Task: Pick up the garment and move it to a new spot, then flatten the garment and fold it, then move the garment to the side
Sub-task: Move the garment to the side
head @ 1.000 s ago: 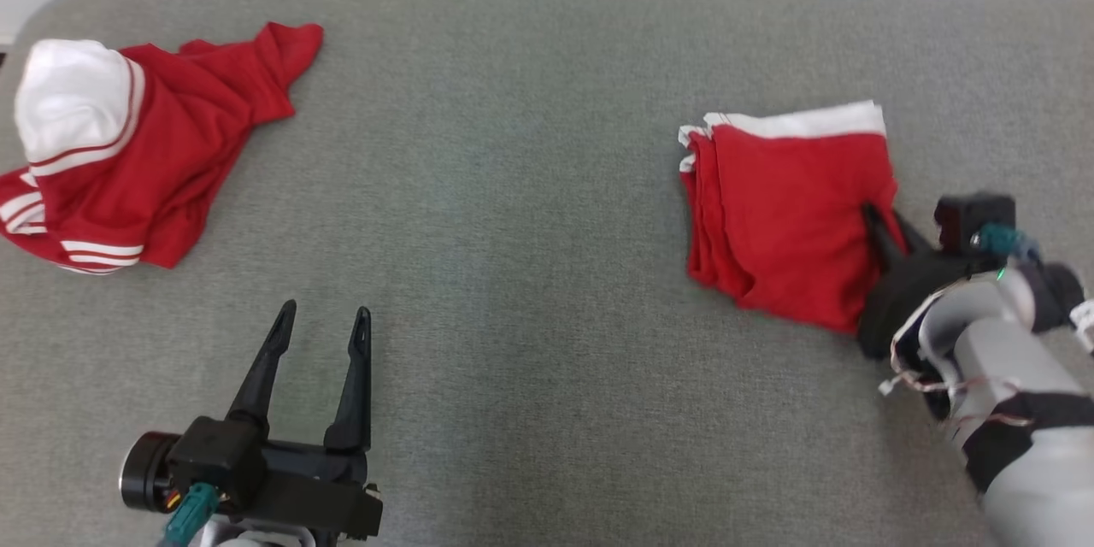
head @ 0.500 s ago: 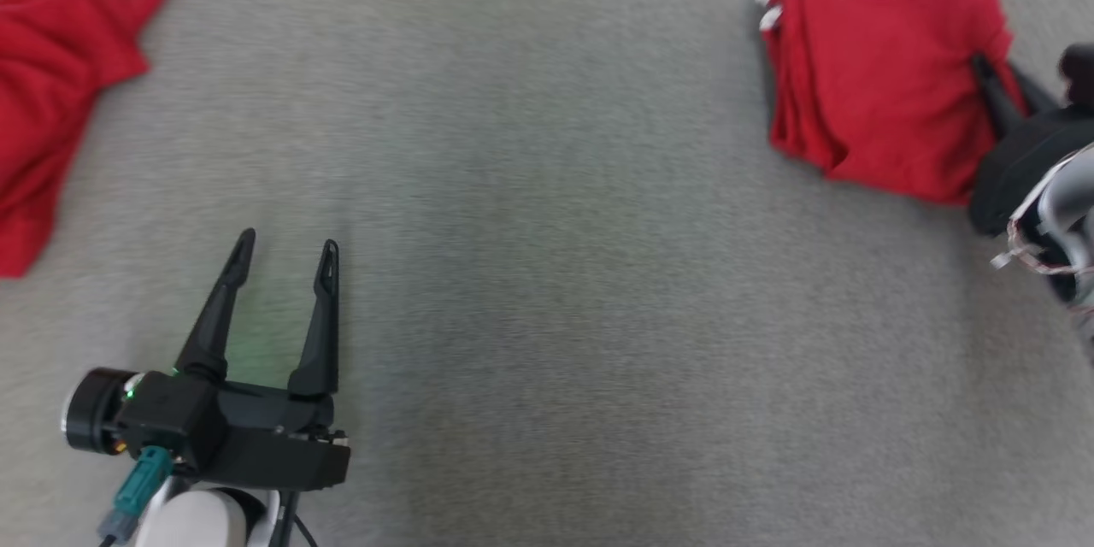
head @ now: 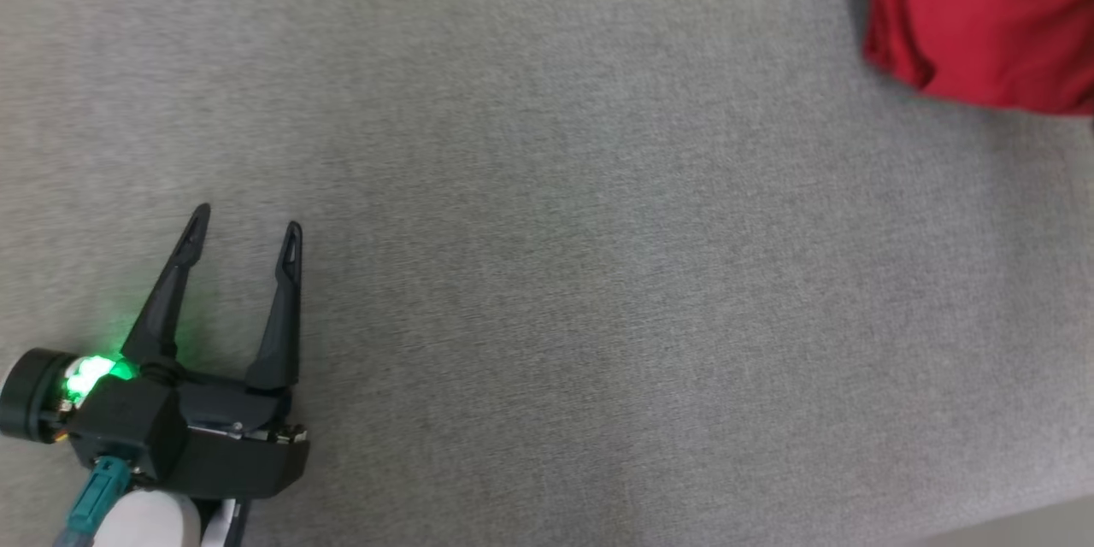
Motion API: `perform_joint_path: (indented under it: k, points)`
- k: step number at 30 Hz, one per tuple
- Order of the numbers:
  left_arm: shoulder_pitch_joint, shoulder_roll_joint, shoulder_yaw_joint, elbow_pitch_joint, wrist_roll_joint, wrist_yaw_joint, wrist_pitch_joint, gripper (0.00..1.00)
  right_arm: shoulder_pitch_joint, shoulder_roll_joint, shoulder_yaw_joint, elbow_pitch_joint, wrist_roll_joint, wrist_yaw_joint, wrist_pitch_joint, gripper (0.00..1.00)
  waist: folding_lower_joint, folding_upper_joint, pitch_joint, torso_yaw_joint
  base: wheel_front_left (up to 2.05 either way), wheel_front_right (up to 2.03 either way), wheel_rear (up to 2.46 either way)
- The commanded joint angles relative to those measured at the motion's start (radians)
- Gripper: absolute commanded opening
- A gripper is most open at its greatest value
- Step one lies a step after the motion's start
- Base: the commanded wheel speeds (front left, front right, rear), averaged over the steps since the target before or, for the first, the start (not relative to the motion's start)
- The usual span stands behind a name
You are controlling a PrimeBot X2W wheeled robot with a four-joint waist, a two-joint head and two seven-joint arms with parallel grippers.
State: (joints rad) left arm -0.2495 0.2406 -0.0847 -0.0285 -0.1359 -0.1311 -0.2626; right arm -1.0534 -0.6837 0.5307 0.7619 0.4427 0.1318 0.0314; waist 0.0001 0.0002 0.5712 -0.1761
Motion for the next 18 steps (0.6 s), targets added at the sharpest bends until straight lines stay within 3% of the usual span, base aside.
perform_joint_path:
  k: [1,18]
  points:
    - [0.008,0.010,0.003,-0.008,0.006,0.003,-0.003,1.00,-0.020,-0.014,0.014,-0.003,0.003,-0.002,0.007,0.00,-0.0001,-0.0002,0.041,-0.037,0.00,0.00,0.00]
    - [0.039,0.032,-0.001,-0.052,0.002,0.019,0.003,1.00,-0.214,-0.106,0.117,0.084,-0.048,-0.002,0.036,0.00,-0.0001,-0.0002,0.069,-0.015,0.00,0.00,0.00]
